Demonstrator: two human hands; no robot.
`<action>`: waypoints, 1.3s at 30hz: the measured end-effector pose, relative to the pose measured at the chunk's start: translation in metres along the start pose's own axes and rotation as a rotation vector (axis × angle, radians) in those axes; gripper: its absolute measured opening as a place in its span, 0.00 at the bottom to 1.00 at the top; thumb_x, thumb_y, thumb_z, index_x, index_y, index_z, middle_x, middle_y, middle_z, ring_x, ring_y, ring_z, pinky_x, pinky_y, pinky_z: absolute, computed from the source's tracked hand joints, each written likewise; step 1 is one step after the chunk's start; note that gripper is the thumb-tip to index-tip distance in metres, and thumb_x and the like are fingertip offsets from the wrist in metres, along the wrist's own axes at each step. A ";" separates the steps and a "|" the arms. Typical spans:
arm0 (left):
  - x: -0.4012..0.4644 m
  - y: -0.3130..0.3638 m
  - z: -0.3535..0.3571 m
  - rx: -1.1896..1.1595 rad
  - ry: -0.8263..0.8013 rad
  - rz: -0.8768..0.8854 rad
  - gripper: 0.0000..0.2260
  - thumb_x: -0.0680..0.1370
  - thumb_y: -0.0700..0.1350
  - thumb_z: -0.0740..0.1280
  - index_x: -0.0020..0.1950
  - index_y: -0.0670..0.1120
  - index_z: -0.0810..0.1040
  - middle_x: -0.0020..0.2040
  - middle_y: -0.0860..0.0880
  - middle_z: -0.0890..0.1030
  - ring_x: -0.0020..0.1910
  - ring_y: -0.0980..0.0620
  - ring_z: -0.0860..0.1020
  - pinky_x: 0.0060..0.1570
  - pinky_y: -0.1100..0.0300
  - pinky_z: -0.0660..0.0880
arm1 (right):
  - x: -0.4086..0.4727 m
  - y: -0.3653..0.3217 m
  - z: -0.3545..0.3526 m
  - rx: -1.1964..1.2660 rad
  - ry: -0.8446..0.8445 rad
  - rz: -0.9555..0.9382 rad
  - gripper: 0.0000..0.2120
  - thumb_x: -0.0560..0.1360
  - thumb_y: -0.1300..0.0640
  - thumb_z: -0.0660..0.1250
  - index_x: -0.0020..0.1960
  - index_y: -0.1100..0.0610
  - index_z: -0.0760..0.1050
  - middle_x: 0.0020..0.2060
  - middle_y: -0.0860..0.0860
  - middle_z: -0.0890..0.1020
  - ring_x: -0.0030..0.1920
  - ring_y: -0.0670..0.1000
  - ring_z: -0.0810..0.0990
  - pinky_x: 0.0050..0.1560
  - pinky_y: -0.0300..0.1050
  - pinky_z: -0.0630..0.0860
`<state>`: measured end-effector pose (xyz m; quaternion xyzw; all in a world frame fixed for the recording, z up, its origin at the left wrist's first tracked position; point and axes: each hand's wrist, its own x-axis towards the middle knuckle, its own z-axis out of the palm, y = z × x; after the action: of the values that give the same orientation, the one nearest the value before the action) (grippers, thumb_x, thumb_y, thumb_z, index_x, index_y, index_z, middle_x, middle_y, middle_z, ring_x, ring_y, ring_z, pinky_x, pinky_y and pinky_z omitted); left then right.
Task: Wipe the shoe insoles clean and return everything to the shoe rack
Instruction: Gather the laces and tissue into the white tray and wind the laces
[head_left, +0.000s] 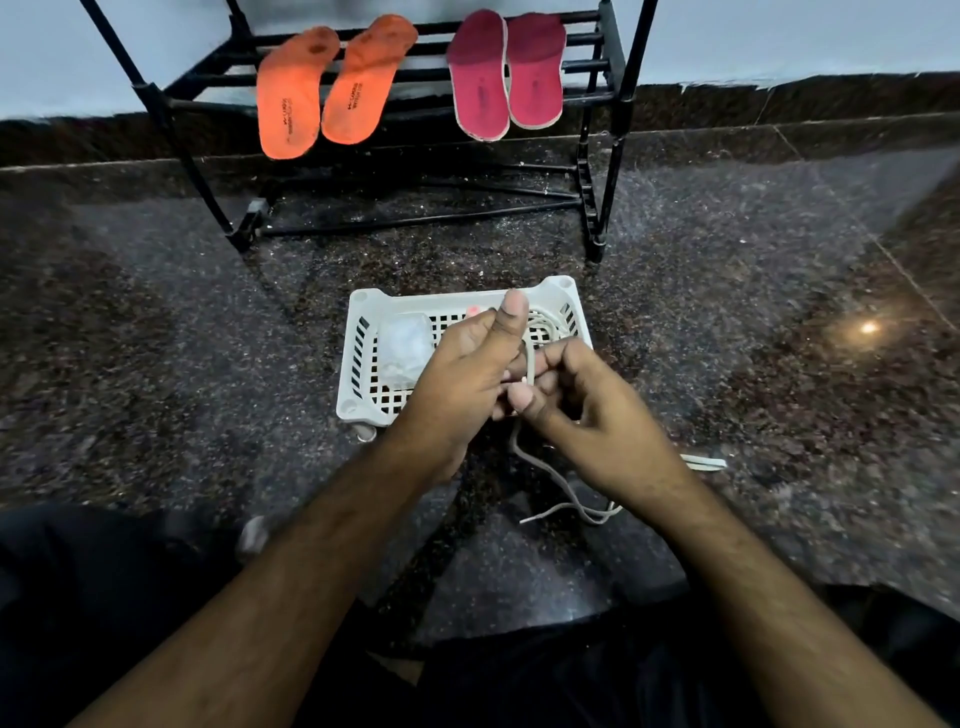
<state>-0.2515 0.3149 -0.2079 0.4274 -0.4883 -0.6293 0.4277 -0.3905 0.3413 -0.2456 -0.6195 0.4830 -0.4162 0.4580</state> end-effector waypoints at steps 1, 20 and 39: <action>0.001 -0.002 0.000 0.038 0.005 0.011 0.19 0.84 0.56 0.55 0.35 0.49 0.64 0.26 0.54 0.64 0.23 0.61 0.64 0.24 0.67 0.62 | 0.001 0.003 -0.001 -0.036 -0.013 0.024 0.11 0.76 0.49 0.69 0.52 0.55 0.75 0.35 0.50 0.80 0.33 0.55 0.76 0.37 0.51 0.74; 0.014 -0.014 -0.021 0.100 0.064 0.049 0.25 0.84 0.59 0.50 0.40 0.46 0.77 0.37 0.45 0.81 0.39 0.47 0.78 0.47 0.51 0.74 | -0.005 -0.001 -0.007 -0.315 -0.382 -0.013 0.14 0.82 0.49 0.62 0.41 0.53 0.77 0.29 0.42 0.75 0.30 0.38 0.72 0.34 0.35 0.67; -0.004 -0.004 -0.007 0.068 -0.485 -0.343 0.37 0.79 0.71 0.45 0.27 0.44 0.69 0.21 0.47 0.66 0.19 0.50 0.64 0.25 0.63 0.65 | 0.007 -0.001 -0.026 -0.104 0.107 -0.088 0.30 0.78 0.35 0.60 0.37 0.62 0.70 0.28 0.56 0.73 0.28 0.55 0.71 0.30 0.61 0.71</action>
<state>-0.2439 0.3178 -0.2120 0.3549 -0.5177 -0.7593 0.1715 -0.4143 0.3303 -0.2379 -0.6400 0.4998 -0.4428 0.3802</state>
